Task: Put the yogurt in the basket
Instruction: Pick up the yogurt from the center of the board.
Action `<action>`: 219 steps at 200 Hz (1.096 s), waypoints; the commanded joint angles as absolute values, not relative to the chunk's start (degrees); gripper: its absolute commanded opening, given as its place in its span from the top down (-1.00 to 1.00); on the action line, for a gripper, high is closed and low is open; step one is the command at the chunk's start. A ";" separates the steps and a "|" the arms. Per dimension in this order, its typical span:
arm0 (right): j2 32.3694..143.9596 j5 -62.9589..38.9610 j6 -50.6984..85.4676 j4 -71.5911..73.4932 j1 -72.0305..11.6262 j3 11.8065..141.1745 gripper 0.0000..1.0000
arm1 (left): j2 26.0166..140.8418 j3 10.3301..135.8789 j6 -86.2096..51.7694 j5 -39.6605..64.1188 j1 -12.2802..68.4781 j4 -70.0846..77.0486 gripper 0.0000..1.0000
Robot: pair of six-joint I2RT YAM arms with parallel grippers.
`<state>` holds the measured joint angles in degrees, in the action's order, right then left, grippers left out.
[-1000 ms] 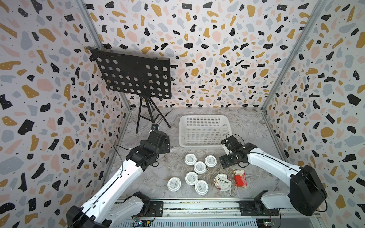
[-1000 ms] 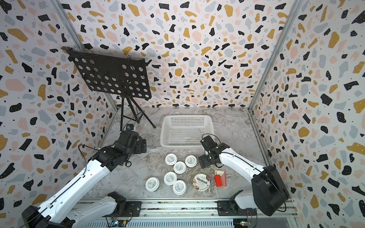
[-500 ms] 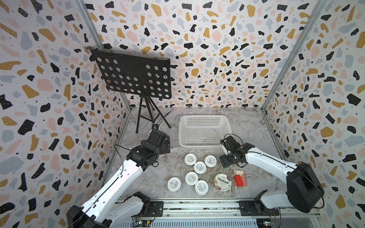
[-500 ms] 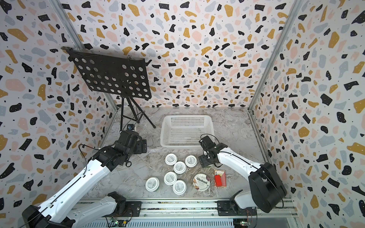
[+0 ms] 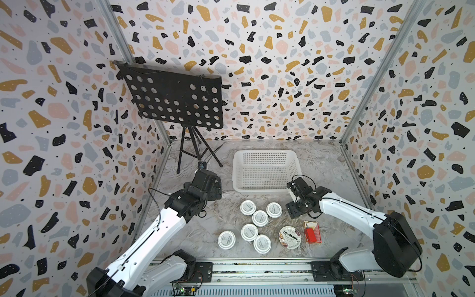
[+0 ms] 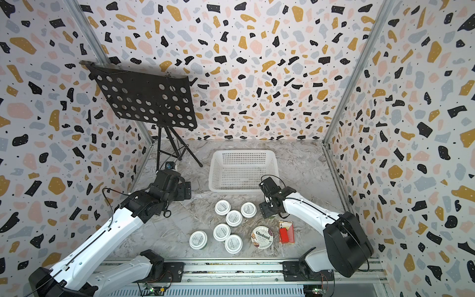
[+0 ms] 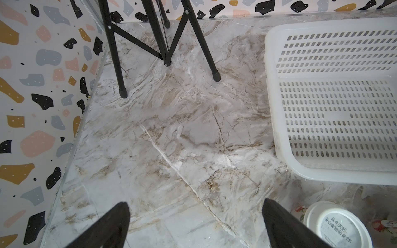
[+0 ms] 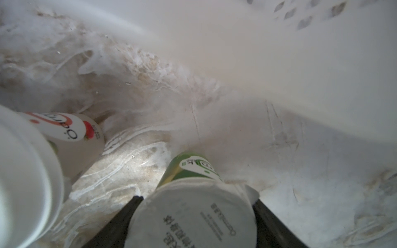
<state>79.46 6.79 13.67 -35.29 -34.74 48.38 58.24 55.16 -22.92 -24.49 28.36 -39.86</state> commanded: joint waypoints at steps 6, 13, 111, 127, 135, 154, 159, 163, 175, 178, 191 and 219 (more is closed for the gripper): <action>76.33 8.58 14.30 -38.13 -34.97 49.15 -0.55 | 57.70 56.87 -22.54 -26.27 28.48 -39.81 -1.00; 75.95 8.84 14.38 -38.89 -34.98 49.56 -0.55 | 57.66 56.87 -22.67 -26.83 28.49 -39.85 -1.00; 71.00 13.11 13.31 -51.81 -34.98 65.74 -0.52 | 59.86 57.19 -24.80 -23.98 28.48 -40.02 -1.00; 72.80 13.61 12.44 -53.13 -34.98 70.38 -0.52 | 60.79 57.38 -25.11 -23.36 28.50 -40.20 -1.00; 74.00 13.79 11.81 -53.31 -34.98 72.51 -0.52 | 61.16 57.47 -25.26 -23.12 28.40 -40.30 -1.00; 77.70 14.00 10.59 -53.26 -35.00 77.75 -0.52 | 61.50 58.00 -25.36 -22.77 28.44 -40.34 -1.00; 78.95 14.06 10.27 -53.33 -34.94 79.06 -0.52 | 61.68 58.05 -25.32 -22.69 28.40 -40.32 -1.00; 80.00 14.02 10.00 -53.31 -34.98 80.67 -0.52 | 61.64 58.09 -25.27 -22.63 28.35 -40.34 -1.00; 83.40 13.65 9.25 -52.94 -34.90 84.19 -0.52 | 61.71 58.18 -25.30 -22.42 28.31 -40.33 -1.00; 84.31 13.57 9.09 -52.73 -34.92 85.07 -0.52 | 61.72 58.12 -25.18 -22.37 28.30 -40.34 -1.00; 88.42 12.87 8.19 -51.57 -34.57 88.47 -0.52 | 61.79 58.01 -25.30 -22.03 28.24 -40.28 -1.00; 98.27 10.37 6.90 -49.26 -32.69 95.71 -0.53 | 61.61 56.98 -25.71 -21.31 28.25 -40.34 -1.00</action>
